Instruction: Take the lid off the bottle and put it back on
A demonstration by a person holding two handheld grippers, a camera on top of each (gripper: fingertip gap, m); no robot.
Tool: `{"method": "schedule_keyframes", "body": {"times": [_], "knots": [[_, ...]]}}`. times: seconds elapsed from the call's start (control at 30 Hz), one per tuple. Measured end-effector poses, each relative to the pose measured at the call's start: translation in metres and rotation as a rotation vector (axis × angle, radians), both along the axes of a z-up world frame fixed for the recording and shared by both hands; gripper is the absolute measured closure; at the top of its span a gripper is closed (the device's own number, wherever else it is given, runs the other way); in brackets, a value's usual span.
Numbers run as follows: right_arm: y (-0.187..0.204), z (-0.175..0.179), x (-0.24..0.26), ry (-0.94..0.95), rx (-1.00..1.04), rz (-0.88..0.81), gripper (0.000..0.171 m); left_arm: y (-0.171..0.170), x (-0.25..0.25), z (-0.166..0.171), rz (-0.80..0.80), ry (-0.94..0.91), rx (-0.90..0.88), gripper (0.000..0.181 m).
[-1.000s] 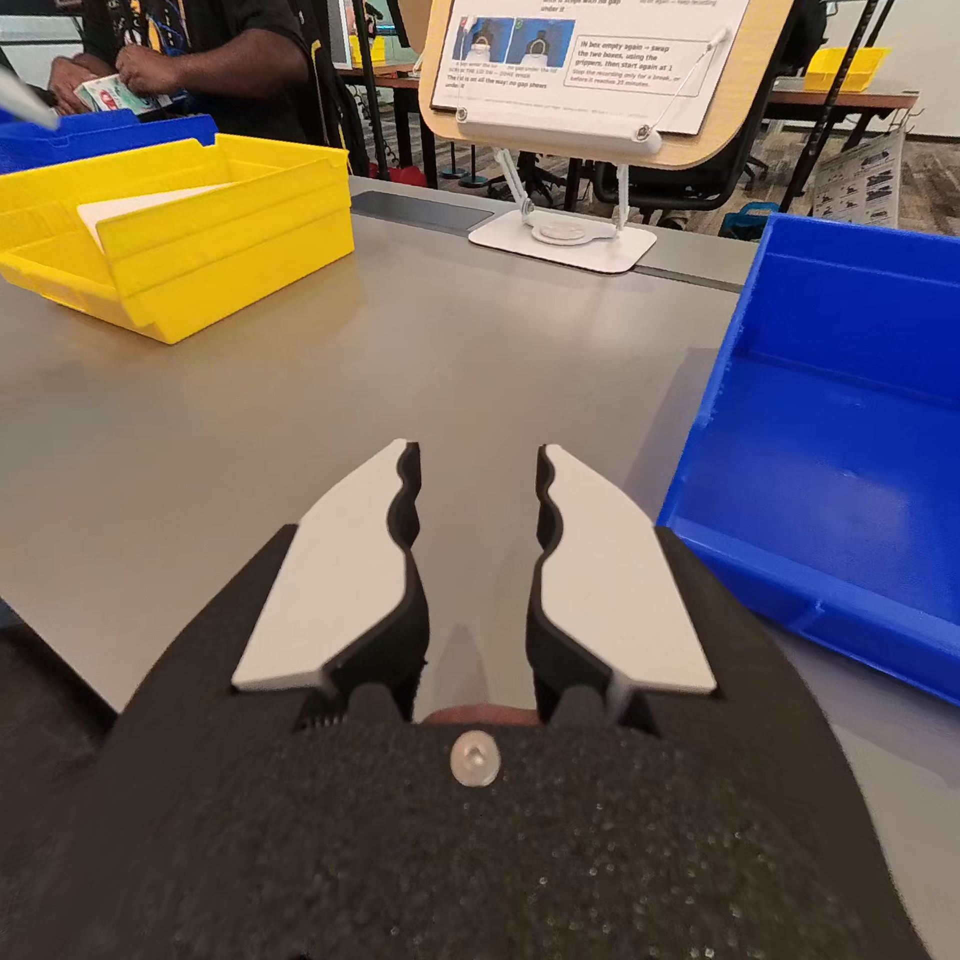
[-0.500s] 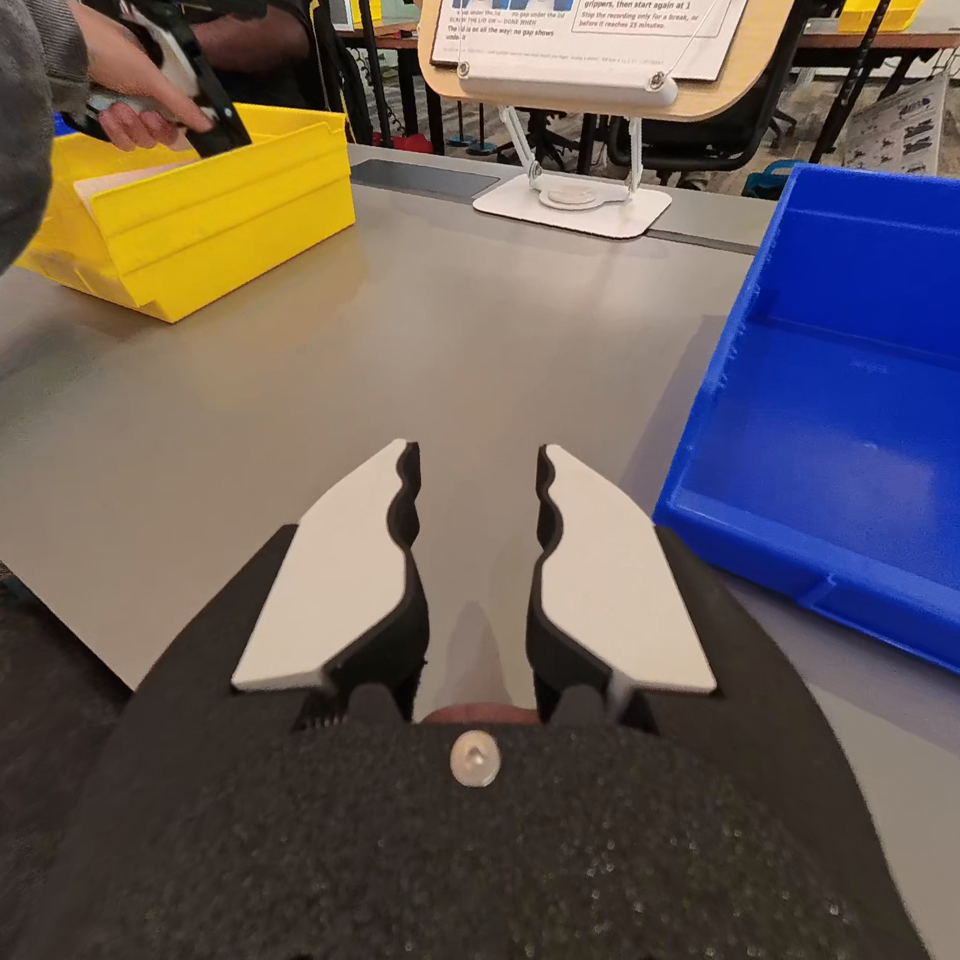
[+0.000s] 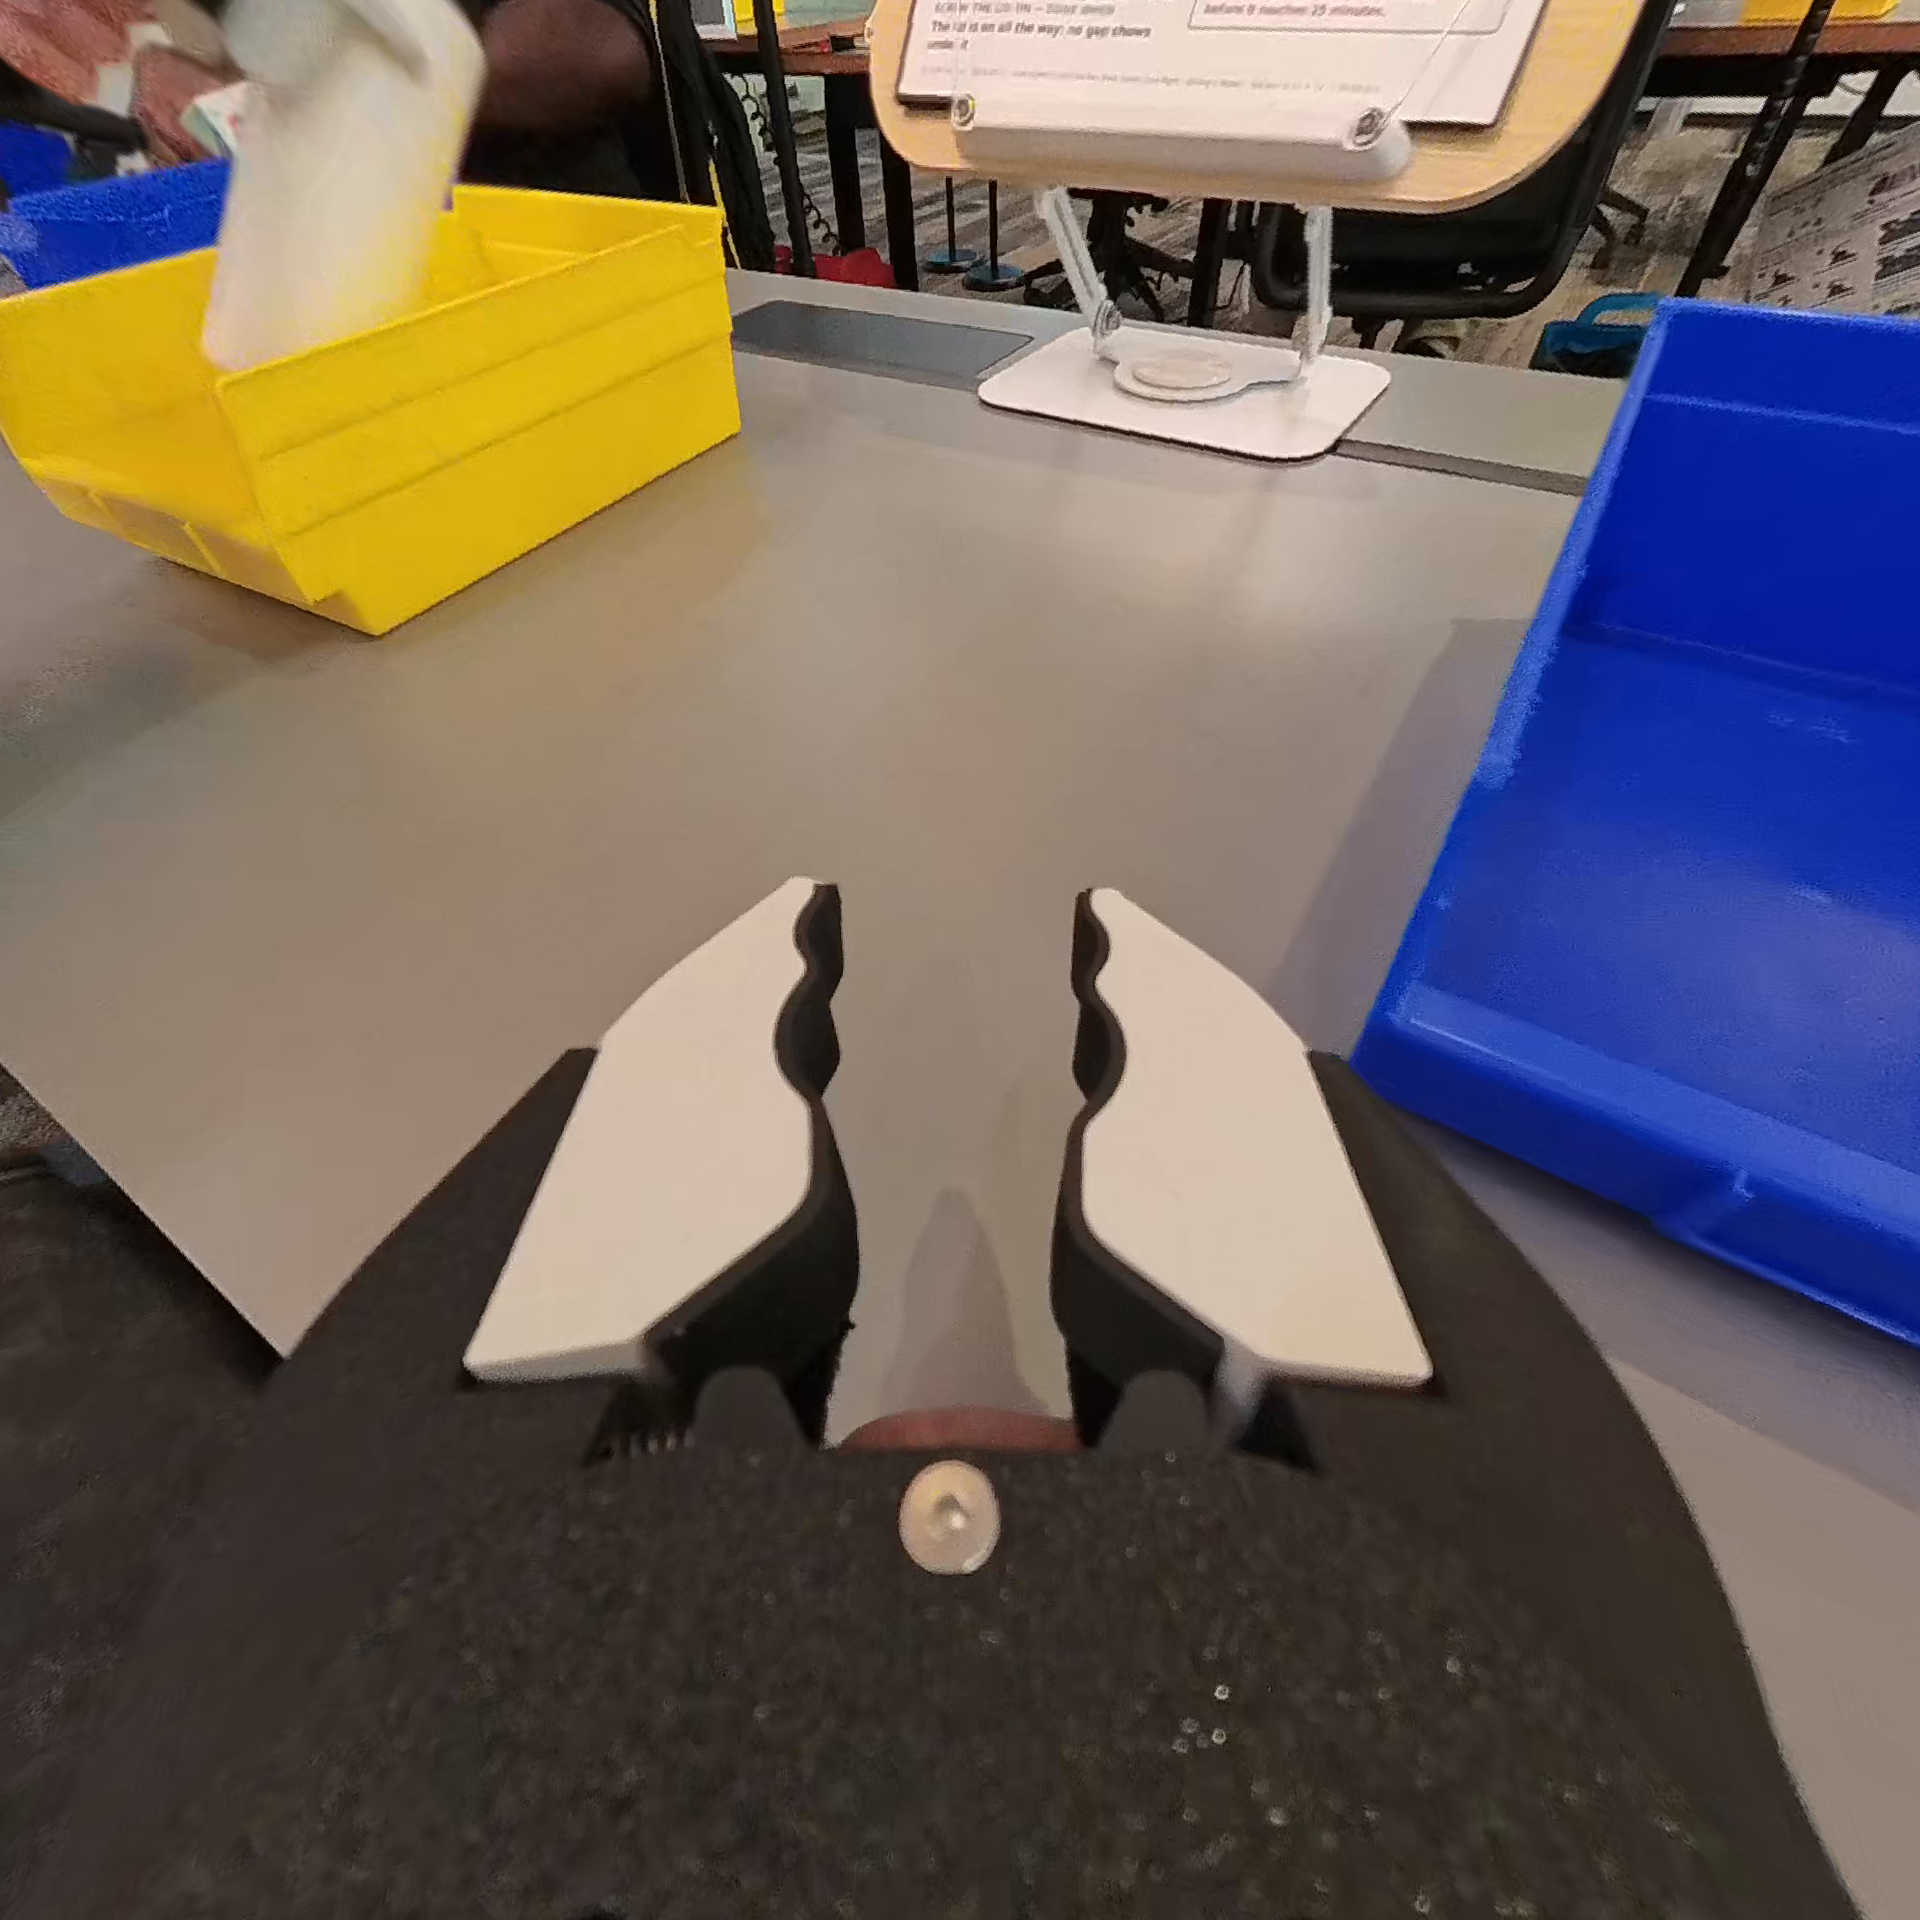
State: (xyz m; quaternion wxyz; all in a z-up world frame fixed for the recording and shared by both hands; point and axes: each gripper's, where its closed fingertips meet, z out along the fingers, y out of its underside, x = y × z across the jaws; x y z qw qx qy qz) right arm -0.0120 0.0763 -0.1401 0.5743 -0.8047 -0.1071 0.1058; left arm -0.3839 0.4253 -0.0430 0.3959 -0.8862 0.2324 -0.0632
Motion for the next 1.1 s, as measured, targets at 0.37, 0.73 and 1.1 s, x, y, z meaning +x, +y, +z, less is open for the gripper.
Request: {"method": "schedule_keyframes", "body": {"times": [0.37,0.73,1.1], "knots": [[0.005,-0.001,-0.009,-0.051,0.002,0.018,0.129,-0.13,0.13,0.125,-0.372,-0.487,0.396,0.104],[0.0,0.003,0.006,-0.023,0.019,-0.017,0.129,-0.118,0.286,0.014,-0.527,-0.58,0.433,0.104],[0.0,-0.015,-0.018,0.122,-0.275,0.151,0.11,-0.118,0.316,-0.02,-0.583,-0.542,0.47,0.104]]}}
